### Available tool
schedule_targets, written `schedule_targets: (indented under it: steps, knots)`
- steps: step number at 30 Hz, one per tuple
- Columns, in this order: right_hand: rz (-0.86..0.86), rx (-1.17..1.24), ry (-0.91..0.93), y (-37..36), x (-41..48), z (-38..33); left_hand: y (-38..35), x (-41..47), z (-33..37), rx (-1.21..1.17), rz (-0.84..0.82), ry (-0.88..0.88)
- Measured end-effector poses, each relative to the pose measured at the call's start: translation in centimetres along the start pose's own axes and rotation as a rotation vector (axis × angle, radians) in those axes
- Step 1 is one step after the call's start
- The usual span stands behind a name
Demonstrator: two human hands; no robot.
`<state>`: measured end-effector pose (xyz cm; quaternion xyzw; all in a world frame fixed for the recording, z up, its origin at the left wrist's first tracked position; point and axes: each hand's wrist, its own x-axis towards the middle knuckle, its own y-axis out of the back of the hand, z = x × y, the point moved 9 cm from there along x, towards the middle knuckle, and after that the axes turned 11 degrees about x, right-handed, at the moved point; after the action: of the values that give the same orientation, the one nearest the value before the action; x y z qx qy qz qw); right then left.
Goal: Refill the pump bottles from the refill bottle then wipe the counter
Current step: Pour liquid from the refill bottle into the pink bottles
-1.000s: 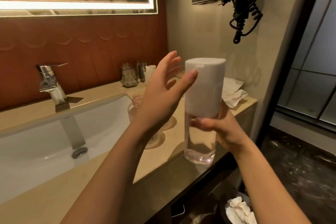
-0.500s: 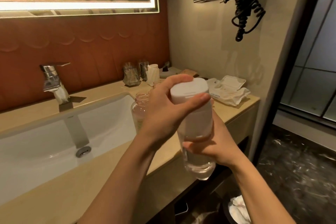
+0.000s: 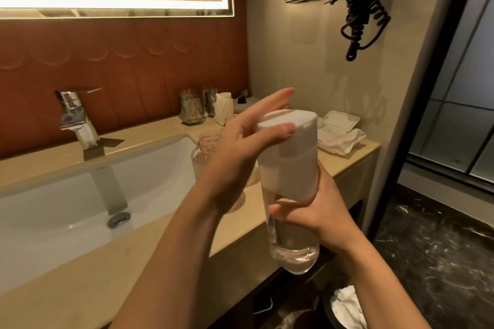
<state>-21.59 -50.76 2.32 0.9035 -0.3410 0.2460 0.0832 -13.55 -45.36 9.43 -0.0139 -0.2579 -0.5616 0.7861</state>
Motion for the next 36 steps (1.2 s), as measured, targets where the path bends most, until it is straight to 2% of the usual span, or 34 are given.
schedule_targets:
  steps: [2, 4, 7, 8, 10, 13, 15, 17, 23, 25, 29, 31, 33, 36]
  knots:
    - [0.001, 0.000, 0.002, -0.2, -0.2, -0.1, 0.7, -0.1, 0.3, 0.009, 0.004, -0.006]
    - [0.005, -0.036, 0.001, -0.4, -0.3, 0.0, 1.8, -0.3, 0.0, 0.109, 0.134, 0.024]
    - [0.012, -0.150, 0.011, -0.9, -0.4, 0.1, 2.8, -1.0, 0.5, 0.477, 0.396, 0.020]
    - [0.020, -0.160, 0.014, -0.9, -0.5, 0.1, 2.6, -1.1, 1.0, 0.564, 0.414, 0.000]
    - [0.019, -0.157, 0.025, -0.9, -0.4, 0.0, 1.5, -0.9, 1.4, 0.579, 0.306, -0.039]
    - [0.043, -0.125, 0.006, -0.3, -0.5, 0.3, 0.4, -0.8, 1.7, 0.372, 0.035, -0.061]
    - [0.069, -0.146, -0.007, 0.3, -0.4, 0.3, 0.7, -1.1, 2.1, 0.323, -0.040, -0.077]
    - [0.069, -0.192, 0.001, 0.5, -0.4, 0.0, 1.6, -1.3, 2.3, 0.318, -0.014, -0.096]
    - [-0.047, -0.127, 0.010, -1.6, -0.7, -0.7, 2.6, -1.2, 2.5, 0.414, 0.263, -0.129]
    - [-0.029, -0.135, 0.018, -1.8, -0.7, -0.6, 2.3, -1.1, 2.6, 0.384, 0.248, -0.142]
    - [0.015, -0.189, 0.014, -1.1, -0.6, -0.6, 2.1, -1.3, 2.0, 0.209, 0.033, -0.111]
    - [0.032, -0.221, 0.005, -0.7, -0.6, -0.4, 2.1, -1.5, 1.8, 0.215, -0.036, -0.095]
    - [0.029, -0.231, 0.009, -0.6, -0.5, -0.4, 2.4, -1.4, 1.5, 0.225, -0.037, -0.064]
    - [0.008, -0.208, 0.004, -0.9, -0.5, -0.5, 3.1, -1.2, 1.2, 0.276, 0.080, -0.016]
